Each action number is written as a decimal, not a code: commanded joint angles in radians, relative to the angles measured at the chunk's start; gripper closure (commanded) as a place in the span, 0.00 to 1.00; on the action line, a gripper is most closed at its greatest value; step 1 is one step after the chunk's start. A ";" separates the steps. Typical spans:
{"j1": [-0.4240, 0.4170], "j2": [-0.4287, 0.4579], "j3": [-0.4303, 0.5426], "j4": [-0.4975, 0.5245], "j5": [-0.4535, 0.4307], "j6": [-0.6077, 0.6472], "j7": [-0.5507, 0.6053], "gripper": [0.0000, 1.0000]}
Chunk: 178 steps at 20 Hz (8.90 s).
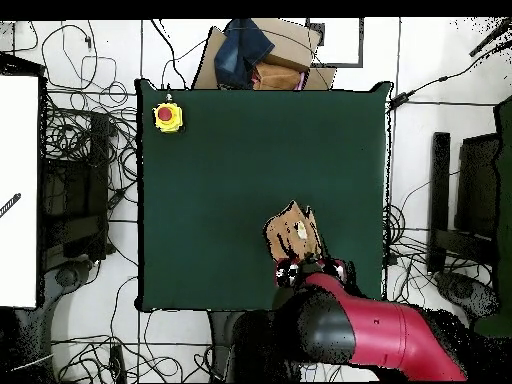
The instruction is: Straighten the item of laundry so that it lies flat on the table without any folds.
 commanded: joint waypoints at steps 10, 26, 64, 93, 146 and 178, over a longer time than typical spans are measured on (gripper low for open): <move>-0.133 -0.068 0.161 0.114 0.137 -0.030 -0.074 1.00; -0.121 -0.066 0.152 0.098 0.115 -0.005 -0.064 1.00; -0.127 -0.089 0.153 0.112 0.132 -0.007 -0.051 0.00; 0.112 0.400 -0.126 -0.250 -0.252 -0.325 0.115 0.00; 0.048 0.741 -0.118 -0.479 -0.420 -0.544 0.012 0.00; 0.109 0.914 -0.201 -0.615 -0.437 -0.711 0.103 0.00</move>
